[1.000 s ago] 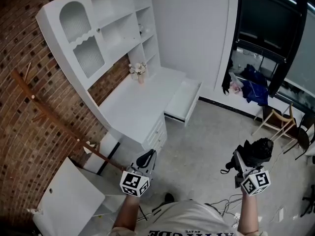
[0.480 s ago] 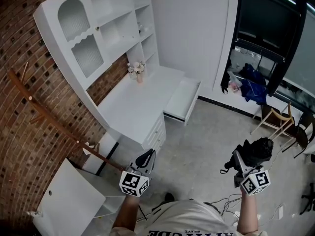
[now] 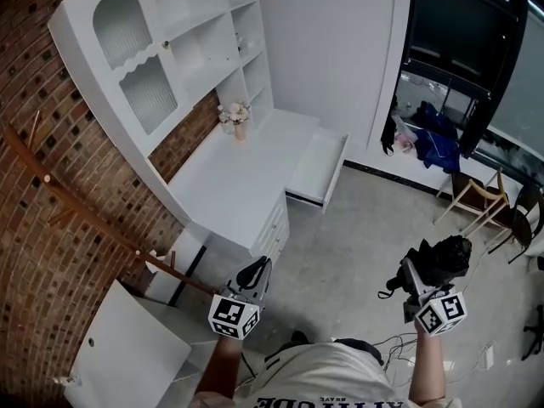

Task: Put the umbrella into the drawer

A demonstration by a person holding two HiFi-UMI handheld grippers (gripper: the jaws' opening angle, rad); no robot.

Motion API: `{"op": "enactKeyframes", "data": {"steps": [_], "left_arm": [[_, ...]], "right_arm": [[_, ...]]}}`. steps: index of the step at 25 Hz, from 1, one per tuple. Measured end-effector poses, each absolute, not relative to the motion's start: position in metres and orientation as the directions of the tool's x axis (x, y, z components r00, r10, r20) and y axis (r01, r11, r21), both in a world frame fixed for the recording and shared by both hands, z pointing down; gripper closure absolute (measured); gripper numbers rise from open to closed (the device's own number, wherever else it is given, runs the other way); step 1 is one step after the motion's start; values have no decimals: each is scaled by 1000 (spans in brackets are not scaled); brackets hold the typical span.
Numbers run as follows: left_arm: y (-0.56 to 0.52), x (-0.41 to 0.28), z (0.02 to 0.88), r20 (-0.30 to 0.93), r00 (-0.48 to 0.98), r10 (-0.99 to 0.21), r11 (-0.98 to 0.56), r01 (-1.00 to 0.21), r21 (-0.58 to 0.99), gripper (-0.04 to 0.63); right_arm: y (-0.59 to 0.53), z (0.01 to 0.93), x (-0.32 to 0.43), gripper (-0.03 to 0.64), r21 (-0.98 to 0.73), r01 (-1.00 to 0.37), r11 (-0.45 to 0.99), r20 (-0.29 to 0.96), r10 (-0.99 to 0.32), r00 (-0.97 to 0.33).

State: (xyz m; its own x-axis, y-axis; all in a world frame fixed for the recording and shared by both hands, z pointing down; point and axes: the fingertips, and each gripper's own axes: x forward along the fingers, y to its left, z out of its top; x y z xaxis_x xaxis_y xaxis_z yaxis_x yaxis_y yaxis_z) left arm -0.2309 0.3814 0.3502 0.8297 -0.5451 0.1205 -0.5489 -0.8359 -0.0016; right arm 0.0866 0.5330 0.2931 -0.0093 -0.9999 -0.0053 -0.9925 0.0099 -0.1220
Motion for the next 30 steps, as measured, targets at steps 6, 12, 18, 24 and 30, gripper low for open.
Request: {"op": "enactKeyframes", "data": {"steps": [6, 12, 18, 24, 30], "left_arm": [[370, -247, 353, 118, 836, -537, -842, -540, -2, 566], [363, -255, 357, 120, 837, -534, -842, -539, 10, 566], [355, -253, 358, 113, 837, -536, -841, -540, 14, 566], [339, -246, 363, 128, 827, -548, -832, -554, 20, 566], [323, -223, 362, 132, 825, -550, -831, -556, 11, 566]], "right_arm": [[525, 292, 72, 351, -121, -993, -8, -13, -1000, 10], [518, 292, 62, 351, -111, -994, -11, -3, -1000, 11], [507, 296, 62, 351, -106, -994, -2, 8, -1000, 1], [486, 300, 68, 351, -109, -994, 19, 20, -1000, -21], [457, 305, 88, 352, -100, -994, 47, 24, -998, -50]]}}
